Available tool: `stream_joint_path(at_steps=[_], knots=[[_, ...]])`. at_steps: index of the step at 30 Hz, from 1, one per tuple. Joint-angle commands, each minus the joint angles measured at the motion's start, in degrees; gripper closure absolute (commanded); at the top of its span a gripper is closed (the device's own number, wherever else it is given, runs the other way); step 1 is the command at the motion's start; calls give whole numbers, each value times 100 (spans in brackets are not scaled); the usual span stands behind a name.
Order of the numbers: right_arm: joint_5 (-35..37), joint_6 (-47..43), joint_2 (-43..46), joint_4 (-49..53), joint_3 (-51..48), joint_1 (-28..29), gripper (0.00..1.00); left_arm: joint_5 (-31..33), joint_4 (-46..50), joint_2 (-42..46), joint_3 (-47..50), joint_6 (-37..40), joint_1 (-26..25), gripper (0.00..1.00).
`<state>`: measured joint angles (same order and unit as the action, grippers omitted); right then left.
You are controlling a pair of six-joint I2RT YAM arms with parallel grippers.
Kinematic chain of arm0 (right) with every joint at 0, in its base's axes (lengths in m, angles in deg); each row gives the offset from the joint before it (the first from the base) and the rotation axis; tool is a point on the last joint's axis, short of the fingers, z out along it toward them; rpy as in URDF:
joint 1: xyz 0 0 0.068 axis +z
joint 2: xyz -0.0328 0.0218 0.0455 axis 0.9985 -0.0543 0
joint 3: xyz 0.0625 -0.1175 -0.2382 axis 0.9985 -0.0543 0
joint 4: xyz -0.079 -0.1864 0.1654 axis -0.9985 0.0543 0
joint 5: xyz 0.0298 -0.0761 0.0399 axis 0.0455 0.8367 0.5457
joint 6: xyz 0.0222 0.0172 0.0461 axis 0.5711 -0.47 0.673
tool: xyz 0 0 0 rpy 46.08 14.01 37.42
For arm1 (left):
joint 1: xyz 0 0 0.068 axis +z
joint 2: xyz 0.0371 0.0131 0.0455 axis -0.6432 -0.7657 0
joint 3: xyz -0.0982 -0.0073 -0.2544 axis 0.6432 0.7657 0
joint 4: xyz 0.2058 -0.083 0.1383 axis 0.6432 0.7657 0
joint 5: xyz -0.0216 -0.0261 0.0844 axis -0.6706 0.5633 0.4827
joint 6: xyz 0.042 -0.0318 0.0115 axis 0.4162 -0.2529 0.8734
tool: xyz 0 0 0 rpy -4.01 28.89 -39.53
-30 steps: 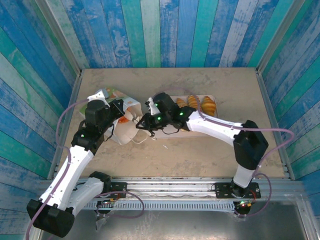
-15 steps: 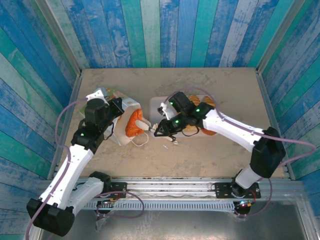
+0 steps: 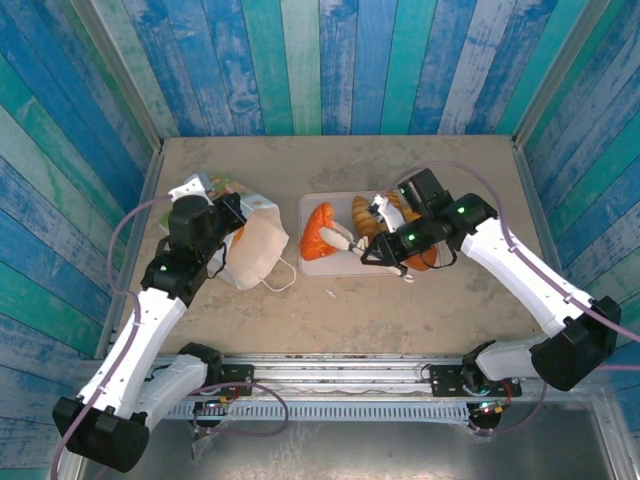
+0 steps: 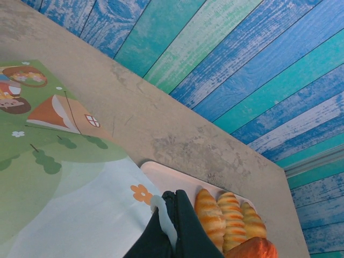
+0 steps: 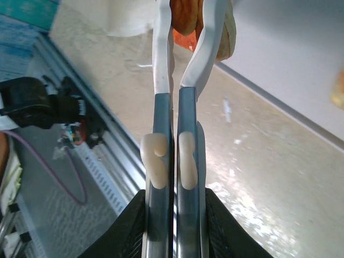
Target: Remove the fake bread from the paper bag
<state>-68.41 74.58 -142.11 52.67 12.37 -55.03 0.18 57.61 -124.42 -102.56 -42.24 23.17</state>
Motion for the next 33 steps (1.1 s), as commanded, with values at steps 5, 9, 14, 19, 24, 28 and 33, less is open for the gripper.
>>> stream_joint_path(at_steps=[5,9,14,19,24,28,33], knots=[[213,-972,-1163,957,819,-287,77,142,141,156,-139,128,5,100],[135,-1135,-1568,957,1027,-348,76,163,129,252,-65,120,6,100],[55,-1135,-2095,984,1235,-422,70,135,85,254,-2,87,6,100],[476,-1073,-2401,913,1529,-412,62,116,50,227,15,93,6,100],[929,-905,-2742,908,2016,-411,56,68,31,210,25,93,6,100],[1133,-803,-2848,908,2237,-381,53,68,67,227,30,101,7,100],[1257,-810,-3075,948,2338,-247,51,57,49,228,49,93,8,100]])
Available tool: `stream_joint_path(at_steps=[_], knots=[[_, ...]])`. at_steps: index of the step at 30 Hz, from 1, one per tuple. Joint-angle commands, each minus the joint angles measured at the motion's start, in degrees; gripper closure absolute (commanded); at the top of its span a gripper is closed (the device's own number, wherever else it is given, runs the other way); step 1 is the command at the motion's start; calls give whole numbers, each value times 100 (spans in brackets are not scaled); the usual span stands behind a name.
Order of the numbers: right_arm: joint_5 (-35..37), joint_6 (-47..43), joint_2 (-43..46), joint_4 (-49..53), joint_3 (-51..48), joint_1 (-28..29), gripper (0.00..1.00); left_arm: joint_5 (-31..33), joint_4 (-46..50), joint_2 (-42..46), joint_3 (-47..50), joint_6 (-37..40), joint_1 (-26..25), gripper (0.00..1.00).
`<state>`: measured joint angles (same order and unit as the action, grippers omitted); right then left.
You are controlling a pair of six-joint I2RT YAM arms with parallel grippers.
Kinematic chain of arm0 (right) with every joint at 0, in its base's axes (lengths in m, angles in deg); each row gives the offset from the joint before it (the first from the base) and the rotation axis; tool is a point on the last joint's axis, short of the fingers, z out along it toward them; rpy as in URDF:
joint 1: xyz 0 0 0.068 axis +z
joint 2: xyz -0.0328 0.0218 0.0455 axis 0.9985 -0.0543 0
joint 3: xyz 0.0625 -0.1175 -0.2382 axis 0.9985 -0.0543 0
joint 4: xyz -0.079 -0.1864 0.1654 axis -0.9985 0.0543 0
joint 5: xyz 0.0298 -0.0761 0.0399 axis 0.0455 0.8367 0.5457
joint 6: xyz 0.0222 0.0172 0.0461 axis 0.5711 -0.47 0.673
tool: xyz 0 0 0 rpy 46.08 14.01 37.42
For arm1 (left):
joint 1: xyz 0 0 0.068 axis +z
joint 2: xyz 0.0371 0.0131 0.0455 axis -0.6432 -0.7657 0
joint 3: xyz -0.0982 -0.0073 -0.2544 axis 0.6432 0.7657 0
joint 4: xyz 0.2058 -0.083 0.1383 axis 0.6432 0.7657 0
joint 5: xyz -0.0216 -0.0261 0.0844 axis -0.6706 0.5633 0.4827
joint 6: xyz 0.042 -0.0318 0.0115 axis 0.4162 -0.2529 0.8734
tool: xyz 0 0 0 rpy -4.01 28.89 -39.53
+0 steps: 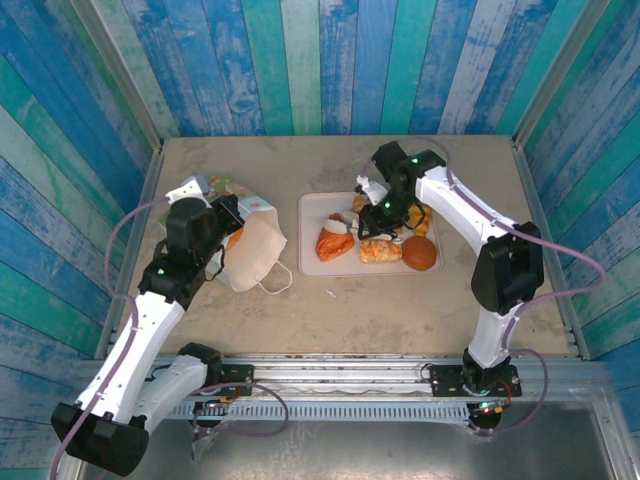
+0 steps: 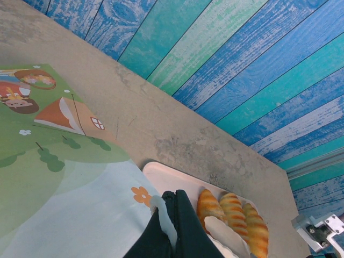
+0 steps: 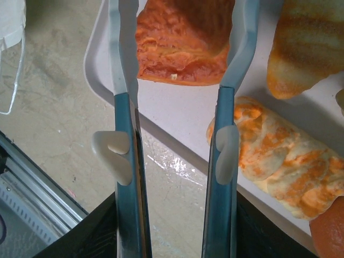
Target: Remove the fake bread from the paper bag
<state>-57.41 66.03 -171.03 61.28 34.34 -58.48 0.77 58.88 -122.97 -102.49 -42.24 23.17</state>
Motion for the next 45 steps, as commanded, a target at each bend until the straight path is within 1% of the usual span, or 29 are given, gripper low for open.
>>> stream_joint_path(at_steps=[1,2,6,7,12,14,15,18,22,29,30,34,38,42,45], knots=[[169,28,-232,87,161,137,51,-15,-86,75,41,92,6,100],[196,25,-273,100,179,156,51,-26,-86,74,30,89,6,100],[953,251,-427,121,329,301,51,-29,-93,83,18,93,7,100],[1039,278,-491,163,385,342,50,-30,-94,83,26,90,6,100],[501,-54,-618,228,412,548,52,-59,-92,63,6,84,6,100],[489,-281,-583,250,382,552,54,-56,-104,59,18,76,7,100],[499,-398,-578,311,393,728,55,-62,-108,57,22,71,10,100],[585,-584,-574,600,457,734,58,-84,-113,52,17,79,4,100],[361,-922,-435,650,309,778,59,-84,-156,41,46,74,5,100],[678,-1312,-345,698,208,848,60,-130,-185,0,65,61,8,100],[810,-1314,-374,696,229,851,60,-128,-183,4,63,71,5,100],[1263,-1013,-518,915,390,805,62,-115,-141,17,52,92,4,100],[732,-497,-377,910,295,734,62,-67,-104,89,91,80,8,100],[39,234,39,456,-165,738,61,-45,-116,153,165,41,7,100],[87,951,272,102,-464,736,60,-79,-145,161,200,23,0,100]])
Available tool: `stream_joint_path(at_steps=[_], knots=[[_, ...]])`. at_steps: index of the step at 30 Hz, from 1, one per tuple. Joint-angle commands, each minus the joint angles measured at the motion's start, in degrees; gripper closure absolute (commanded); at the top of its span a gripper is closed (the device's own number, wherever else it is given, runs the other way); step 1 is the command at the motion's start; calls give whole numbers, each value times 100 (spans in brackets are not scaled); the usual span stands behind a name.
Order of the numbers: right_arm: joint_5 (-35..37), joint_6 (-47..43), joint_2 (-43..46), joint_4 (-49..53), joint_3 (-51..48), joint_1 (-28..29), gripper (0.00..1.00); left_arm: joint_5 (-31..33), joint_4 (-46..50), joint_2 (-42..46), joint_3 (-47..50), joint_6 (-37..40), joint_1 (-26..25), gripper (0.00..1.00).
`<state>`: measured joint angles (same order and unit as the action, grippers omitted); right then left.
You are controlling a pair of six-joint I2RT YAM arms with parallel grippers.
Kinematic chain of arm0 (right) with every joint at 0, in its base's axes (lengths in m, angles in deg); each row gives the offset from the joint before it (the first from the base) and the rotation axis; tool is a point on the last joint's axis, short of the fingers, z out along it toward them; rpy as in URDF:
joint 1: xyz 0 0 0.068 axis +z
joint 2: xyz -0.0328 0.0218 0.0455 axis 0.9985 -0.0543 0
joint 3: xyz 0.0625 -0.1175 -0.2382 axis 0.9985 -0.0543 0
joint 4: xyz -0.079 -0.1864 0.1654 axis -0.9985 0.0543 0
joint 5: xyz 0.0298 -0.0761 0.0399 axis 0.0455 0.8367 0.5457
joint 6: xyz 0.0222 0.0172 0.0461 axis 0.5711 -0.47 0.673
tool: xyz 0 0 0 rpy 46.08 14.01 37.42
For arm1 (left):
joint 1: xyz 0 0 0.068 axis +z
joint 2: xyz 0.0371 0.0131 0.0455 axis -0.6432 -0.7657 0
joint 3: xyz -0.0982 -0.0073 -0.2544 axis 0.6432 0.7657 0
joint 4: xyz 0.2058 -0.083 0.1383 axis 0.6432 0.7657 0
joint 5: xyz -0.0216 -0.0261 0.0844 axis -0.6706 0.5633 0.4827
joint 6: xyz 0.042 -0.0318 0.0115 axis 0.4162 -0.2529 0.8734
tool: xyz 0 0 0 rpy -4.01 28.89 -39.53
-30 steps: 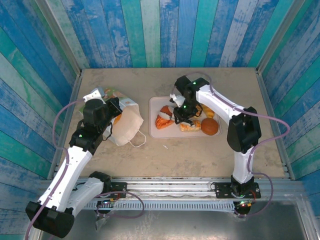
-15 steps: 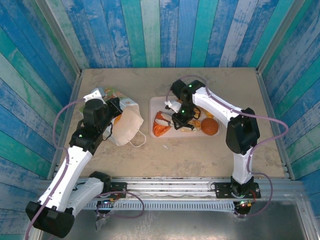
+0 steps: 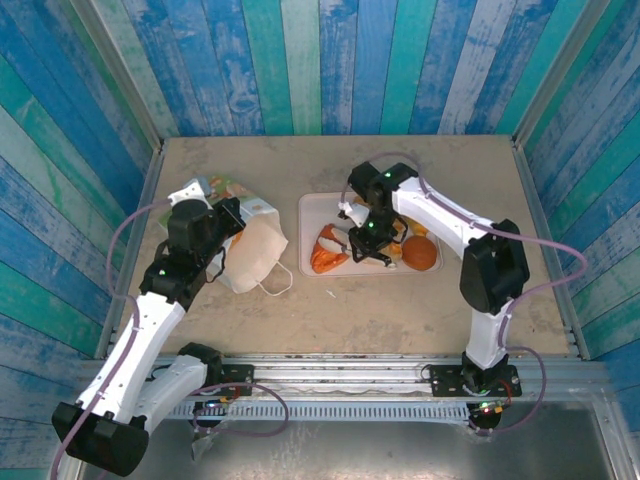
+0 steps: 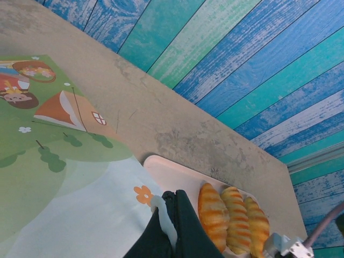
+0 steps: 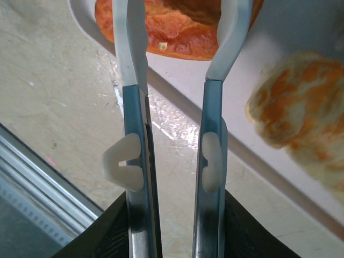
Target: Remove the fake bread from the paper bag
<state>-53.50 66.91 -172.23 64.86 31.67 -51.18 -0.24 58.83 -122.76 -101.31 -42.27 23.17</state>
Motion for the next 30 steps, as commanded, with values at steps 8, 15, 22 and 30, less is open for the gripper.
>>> stream_joint_path(at_steps=[8,15,22,30], knots=[[-250,2405,997,-1223,-1134,71,59,-2,-205,184,143,16,3,100],[-693,3553,1651,-2461,-2131,159,59,28,-213,246,213,7,5,100],[-1081,4155,1874,-3103,-2571,325,59,-15,-249,243,227,-10,6,100],[-677,4240,2112,-2916,-2663,414,59,-10,-247,270,236,-19,3,100]])
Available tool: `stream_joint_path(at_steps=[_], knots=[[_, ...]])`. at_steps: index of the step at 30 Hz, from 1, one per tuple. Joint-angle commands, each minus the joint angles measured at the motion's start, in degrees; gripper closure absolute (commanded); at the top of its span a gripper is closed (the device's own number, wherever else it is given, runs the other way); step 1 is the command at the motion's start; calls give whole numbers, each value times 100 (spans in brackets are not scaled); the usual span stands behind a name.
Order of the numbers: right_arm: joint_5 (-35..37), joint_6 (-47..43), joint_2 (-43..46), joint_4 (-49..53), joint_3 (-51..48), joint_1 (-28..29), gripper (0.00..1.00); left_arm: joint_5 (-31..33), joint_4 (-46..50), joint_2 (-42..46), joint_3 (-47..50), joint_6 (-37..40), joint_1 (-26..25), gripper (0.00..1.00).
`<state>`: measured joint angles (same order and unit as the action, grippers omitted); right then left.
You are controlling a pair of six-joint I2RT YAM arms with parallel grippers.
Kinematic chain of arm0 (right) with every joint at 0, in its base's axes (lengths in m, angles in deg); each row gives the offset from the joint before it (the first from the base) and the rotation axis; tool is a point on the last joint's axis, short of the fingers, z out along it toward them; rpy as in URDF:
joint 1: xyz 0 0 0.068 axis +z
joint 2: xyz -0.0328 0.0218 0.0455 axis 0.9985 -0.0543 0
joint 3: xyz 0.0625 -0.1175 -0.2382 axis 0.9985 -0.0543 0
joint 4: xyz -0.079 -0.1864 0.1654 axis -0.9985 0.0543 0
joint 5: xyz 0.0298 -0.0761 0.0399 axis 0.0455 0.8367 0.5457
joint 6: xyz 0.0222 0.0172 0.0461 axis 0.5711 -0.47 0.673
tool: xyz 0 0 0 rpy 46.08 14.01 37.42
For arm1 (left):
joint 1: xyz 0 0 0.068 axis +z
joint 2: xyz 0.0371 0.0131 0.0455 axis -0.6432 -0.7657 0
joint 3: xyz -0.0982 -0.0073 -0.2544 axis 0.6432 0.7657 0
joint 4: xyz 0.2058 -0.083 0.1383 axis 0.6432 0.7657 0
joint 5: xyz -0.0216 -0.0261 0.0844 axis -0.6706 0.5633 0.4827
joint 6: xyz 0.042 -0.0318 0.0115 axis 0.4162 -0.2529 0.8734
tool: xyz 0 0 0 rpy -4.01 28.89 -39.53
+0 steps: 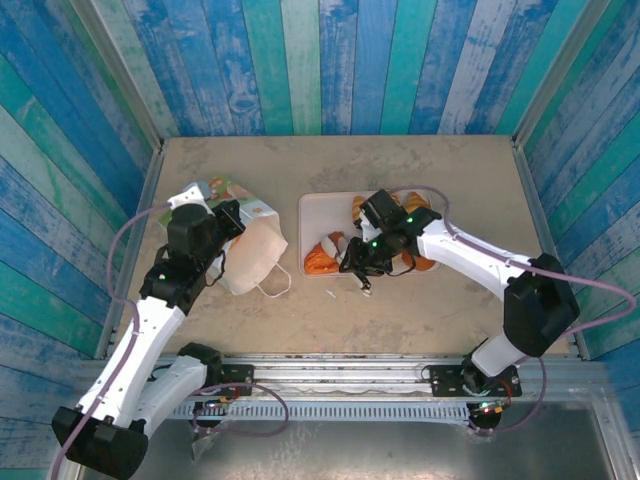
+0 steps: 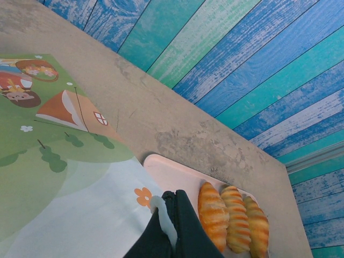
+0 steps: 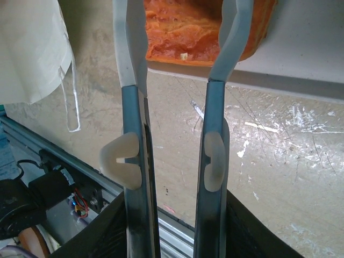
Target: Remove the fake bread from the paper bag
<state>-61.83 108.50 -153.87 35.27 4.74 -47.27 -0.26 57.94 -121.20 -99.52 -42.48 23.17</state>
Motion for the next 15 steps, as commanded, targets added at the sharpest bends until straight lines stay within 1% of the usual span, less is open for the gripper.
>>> stream_joint_path(at_steps=[1,6,9,12,15], knots=[[219,42,286,158,97,24,59,-17,-151,113,44,-1,7,100],[37,-100,329,223,208,25,59,4,-124,95,0,27,6,100],[54,-173,402,276,311,25,58,-4,-107,99,-19,27,5,100],[296,-468,558,449,540,16,58,-5,-64,123,-39,59,2,100],[639,-968,675,679,836,-7,58,-8,-29,151,-69,116,-4,100]])
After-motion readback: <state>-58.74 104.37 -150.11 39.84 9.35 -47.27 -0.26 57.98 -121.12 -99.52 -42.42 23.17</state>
